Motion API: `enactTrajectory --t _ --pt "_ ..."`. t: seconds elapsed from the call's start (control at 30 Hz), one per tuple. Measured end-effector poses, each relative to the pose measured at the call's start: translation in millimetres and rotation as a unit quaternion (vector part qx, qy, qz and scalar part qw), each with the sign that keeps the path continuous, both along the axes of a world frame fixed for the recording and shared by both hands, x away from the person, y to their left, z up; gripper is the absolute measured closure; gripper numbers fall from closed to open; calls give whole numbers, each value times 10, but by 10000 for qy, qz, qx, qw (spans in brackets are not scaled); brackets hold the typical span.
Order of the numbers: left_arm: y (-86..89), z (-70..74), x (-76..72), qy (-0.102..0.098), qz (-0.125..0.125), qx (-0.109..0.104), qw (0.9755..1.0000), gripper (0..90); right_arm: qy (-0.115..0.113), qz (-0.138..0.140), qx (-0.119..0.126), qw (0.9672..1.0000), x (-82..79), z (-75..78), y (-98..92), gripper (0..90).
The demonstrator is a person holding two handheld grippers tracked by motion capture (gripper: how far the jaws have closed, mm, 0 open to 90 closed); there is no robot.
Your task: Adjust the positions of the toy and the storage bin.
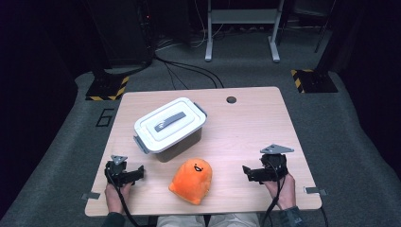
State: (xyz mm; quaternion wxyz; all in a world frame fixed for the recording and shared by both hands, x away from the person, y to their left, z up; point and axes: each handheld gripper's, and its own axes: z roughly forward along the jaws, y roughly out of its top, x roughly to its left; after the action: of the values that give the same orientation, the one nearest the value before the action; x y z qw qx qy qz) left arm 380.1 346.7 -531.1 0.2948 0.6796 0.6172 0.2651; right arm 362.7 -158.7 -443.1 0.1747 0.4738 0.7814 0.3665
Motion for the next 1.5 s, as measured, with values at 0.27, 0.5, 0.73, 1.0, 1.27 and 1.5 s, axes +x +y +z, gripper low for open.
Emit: enactTrajectory --t 0.27,0.5,0.73,1.0,1.27,1.5 --pt "0 0 0 4 0 -6 10000 57 -12 347 -42 9994 -24 118 239 3" --pt "0 0 0 6 0 -4 10000 57 15 576 45 9983 -5 135 422 4" --pt "0 0 1 6 -5 -4 10000 57 56 972 24 9952 14 162 673 15" --pt "1 0 0 6 -9 -2 10000 58 53 1379 -69 9904 34 162 939 37" --pt "0 0 1 4 -3 -7 10000 58 23 1979 -164 9801 64 139 1215 100" --pt "5 3 -1 28 -31 20 10000 58 211 2082 -71 9778 65 85 1372 168"
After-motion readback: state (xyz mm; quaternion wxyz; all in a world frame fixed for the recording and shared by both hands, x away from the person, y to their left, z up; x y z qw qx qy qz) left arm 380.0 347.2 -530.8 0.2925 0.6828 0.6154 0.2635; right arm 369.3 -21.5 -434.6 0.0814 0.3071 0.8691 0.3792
